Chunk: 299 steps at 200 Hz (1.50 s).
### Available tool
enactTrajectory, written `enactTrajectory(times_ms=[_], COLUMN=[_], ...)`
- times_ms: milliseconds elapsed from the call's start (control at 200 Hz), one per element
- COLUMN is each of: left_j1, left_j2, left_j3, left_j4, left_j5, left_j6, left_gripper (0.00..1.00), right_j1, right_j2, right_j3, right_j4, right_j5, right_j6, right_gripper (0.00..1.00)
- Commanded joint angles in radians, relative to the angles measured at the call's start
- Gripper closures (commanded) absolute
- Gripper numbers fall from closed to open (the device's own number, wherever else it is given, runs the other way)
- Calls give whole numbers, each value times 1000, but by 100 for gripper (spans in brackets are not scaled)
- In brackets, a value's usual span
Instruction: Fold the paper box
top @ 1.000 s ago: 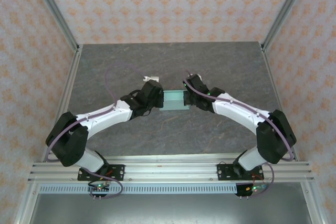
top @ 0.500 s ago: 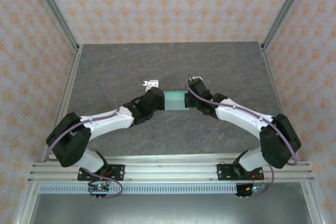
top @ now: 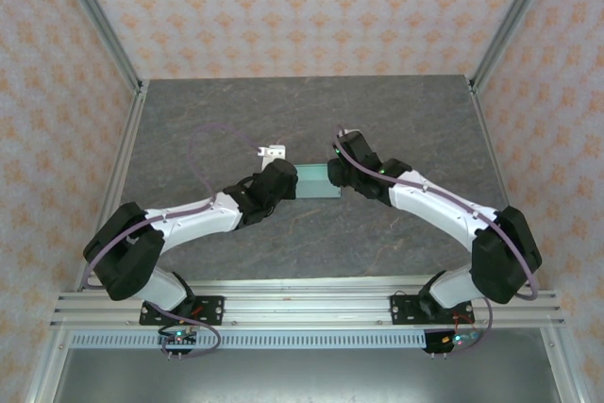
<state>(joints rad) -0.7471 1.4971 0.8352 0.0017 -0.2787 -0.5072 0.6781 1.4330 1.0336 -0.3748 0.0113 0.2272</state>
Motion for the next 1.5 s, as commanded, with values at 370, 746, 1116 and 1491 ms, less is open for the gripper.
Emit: enactTrajectory(times_ms=[370,746,1116,1491], left_j1=[-28,-39,-52,-64], left_j2=[42,47,50,51], left_j3=[13,26,36,41], left_j4=[-178,-185,-198,-212], left_j5=[-45,-60,-80,-92], left_j6=[26,24,15,9], left_gripper=[100,100,100,100], right_j1=[-18,-98,-93,-64], right_j2=[-65,91,64,37], right_j3=[75,166,53,-16], right_j4=[-48,-75,-37,5], right_j5=[-84,-116,-120,-101], right_j6=[4,30,79,115], right_gripper=[51,52,55,56])
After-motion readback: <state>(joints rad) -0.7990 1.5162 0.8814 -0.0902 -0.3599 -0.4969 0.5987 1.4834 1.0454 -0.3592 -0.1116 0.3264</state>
